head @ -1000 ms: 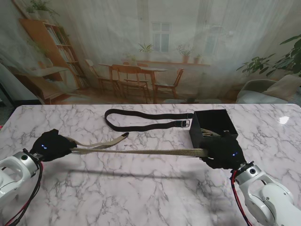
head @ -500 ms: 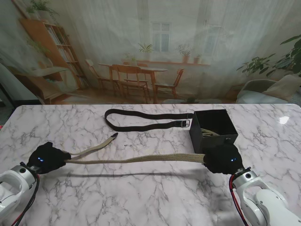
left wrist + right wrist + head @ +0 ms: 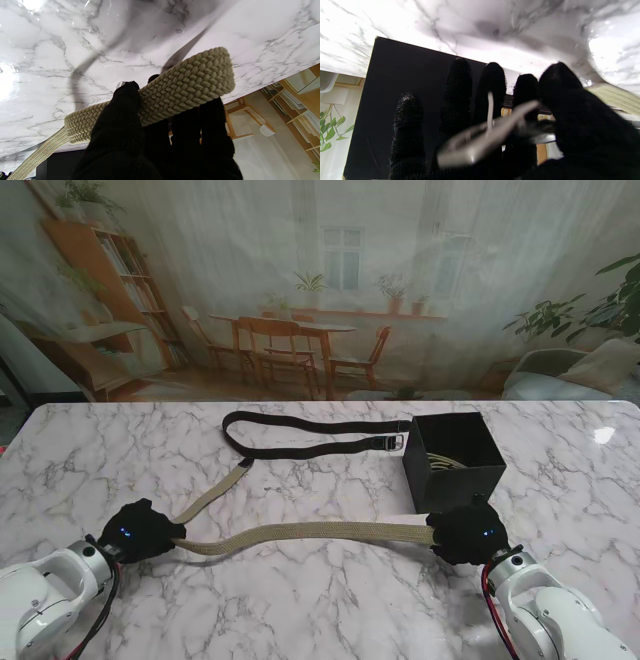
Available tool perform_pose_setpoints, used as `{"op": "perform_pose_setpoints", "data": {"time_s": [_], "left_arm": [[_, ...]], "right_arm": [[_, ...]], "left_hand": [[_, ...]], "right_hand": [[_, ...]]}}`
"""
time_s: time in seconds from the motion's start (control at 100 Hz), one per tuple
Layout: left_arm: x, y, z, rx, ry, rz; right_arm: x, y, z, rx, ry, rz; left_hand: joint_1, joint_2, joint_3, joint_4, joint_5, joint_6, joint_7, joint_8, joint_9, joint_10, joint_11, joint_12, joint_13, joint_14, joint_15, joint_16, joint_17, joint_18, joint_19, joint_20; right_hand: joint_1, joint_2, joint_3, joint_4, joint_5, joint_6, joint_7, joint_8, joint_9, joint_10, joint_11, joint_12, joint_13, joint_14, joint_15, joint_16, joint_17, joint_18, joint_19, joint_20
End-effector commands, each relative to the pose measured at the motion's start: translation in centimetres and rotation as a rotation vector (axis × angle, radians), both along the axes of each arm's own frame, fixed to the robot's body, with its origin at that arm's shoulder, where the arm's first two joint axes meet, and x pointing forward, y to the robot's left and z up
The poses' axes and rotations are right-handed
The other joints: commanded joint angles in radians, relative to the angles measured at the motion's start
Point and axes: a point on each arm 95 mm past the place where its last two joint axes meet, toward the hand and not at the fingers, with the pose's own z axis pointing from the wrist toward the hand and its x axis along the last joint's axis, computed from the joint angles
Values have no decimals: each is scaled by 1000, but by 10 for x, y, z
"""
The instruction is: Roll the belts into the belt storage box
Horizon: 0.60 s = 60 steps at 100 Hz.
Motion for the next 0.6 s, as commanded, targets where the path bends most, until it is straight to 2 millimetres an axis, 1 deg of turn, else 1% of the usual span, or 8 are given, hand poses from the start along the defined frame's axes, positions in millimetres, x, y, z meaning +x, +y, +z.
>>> {"op": "perform_pose_setpoints", "data": {"time_s": [0.0,0.09,0.12,0.16,0.24,0.29,0.45,0.59], "left_arm": [[1,-3,-4,0,20,0],[3,-6,-4,-2,24,-7],[3,-6,-4,-4,23,-9],[4,-7,-3,-5,21,-12],[4,-8,-2,-5,18,-15],[5,-8,-2,-4,17,-16],[5,-7,-1,-1,9,-15],[5,-6,0,0,4,-12]], "right_arm": [[-1,-3,-6,-13,26,-5],[-1,-5,-9,-9,55,-9],[-1,-5,-10,-9,70,-10],[-2,-6,-10,-7,86,-12],[-2,-7,-11,6,121,-13],[-3,-7,-12,17,147,-15],[-5,-10,-12,35,213,-18],[-7,-11,-10,66,286,-20]], "left_hand": [[82,21,11,2,31,-9,49,26,34,17,27,17,23,33,40,18,3,22,47,19],[82,21,13,3,30,-8,53,28,33,18,34,22,23,34,48,27,4,20,50,21],[82,21,11,2,30,-8,54,28,32,19,35,22,23,34,50,30,4,21,51,21],[82,22,14,4,30,-7,55,28,32,19,36,23,22,34,51,32,4,21,51,22],[82,22,15,3,29,-7,55,28,31,17,37,23,21,34,51,34,3,21,51,22],[83,22,14,3,28,-8,55,28,30,19,38,23,21,34,51,35,3,21,51,22],[83,22,16,3,29,-6,57,29,30,21,39,23,22,35,51,37,3,22,51,22],[82,22,19,3,29,-4,58,29,30,20,40,23,21,36,51,40,4,23,51,23]], "right_hand": [[-49,-34,-32,-7,-29,17,-31,42,-40,6,-16,0,-33,16,-44,-18,-32,32,-22,11],[-88,-18,-65,13,-31,51,-83,94,-95,22,-39,-7,-71,28,-64,-26,-51,33,-35,18],[-105,-10,-74,40,-35,76,-130,137,-126,31,-51,-13,-94,34,-77,-34,-62,34,-46,25],[-121,-1,-75,65,-36,96,-146,157,-144,37,-56,-15,-105,41,-82,-37,-71,34,-53,28],[-128,13,-77,72,-40,106,-152,164,-162,43,-63,-18,-122,46,-88,-39,-78,33,-57,28],[-145,27,-60,112,-51,138,-188,188,-183,54,-74,-26,-142,51,-96,-45,-89,30,-69,32],[-162,49,-60,122,-79,178,-225,198,-223,69,-83,-27,-178,61,-109,-52,-107,28,-85,32],[-173,64,-77,127,-112,243,-343,177,-323,112,-174,-82,-257,83,-147,-79,-142,19,-124,41]]}}
